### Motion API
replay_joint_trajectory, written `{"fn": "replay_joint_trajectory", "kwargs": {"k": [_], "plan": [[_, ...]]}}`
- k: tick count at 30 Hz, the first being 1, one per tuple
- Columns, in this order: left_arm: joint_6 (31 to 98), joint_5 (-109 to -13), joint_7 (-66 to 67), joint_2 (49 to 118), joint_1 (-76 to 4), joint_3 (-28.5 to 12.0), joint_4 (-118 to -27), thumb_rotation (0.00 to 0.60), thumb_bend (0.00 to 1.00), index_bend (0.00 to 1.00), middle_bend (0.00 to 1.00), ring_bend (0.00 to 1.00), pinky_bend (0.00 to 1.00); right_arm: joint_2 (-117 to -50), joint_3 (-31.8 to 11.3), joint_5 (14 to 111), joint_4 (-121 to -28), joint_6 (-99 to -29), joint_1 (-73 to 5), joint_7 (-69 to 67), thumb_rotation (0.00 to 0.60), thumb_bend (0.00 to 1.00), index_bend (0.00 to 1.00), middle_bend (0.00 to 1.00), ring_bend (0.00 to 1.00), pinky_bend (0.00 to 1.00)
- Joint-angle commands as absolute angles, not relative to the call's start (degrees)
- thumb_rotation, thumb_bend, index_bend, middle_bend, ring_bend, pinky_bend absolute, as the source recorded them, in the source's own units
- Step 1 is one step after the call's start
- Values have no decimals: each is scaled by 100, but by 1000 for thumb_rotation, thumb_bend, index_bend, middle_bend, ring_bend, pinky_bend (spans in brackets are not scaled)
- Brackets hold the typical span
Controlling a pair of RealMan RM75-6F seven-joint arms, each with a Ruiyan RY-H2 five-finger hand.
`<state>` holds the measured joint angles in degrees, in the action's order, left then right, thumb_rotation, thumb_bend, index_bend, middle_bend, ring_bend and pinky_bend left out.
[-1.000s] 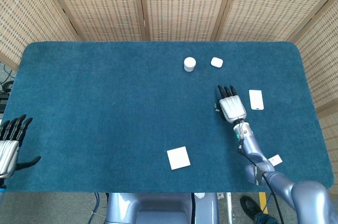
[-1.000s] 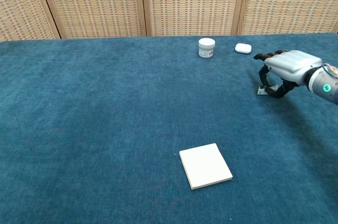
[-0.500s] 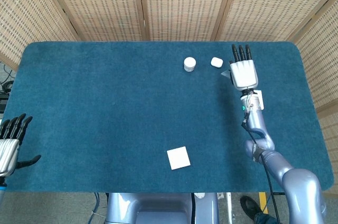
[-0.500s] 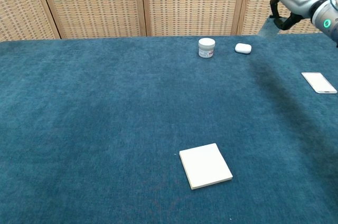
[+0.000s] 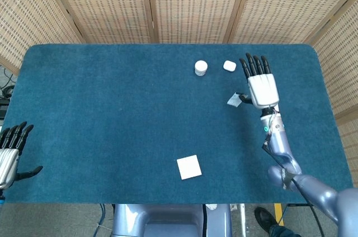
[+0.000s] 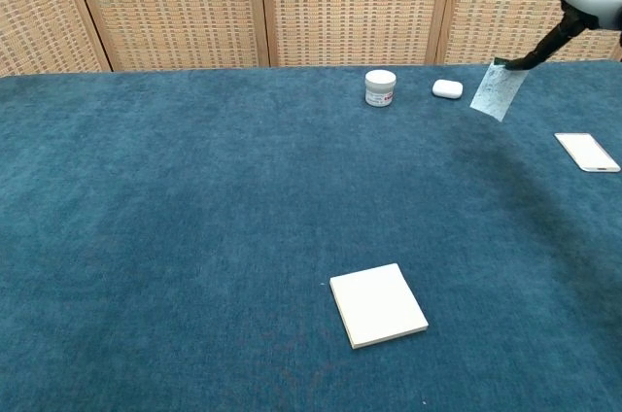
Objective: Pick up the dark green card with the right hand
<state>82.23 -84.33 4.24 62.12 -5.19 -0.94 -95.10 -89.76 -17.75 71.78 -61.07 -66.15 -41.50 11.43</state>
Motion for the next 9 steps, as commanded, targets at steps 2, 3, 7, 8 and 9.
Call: {"fn": "replay_joint_trajectory", "kwargs": {"k": [2,3,7,8,9], "plan": [[8332,-8565,281,6147,-455,-34,-9500,600,0,0,0,0,0,-7392,-1322,7376,-8653,-7460,-2911,1041,600,0,0,0,0,0],[8360,-8596,252,6138,-441,-22,-9490,600,0,0,0,0,0,-7276,-1227,7470,-8814,-7596,-2763,980,600,0,0,0,0,0],[8437,-8721,168,6110,-396,38,-9459,600,0,0,0,0,0,-6989,-748,7770,-9271,-8078,-2121,573,600,0,0,0,0,0],[8437,-8740,145,6101,-390,54,-9455,600,0,0,0,0,0,-6951,-631,7825,-9341,-8167,-1982,488,600,0,0,0,0,0],[8432,-8760,118,6090,-386,69,-9448,600,0,0,0,0,0,-6912,-499,7912,-9386,-8287,-1826,432,600,0,0,0,0,0]]}}
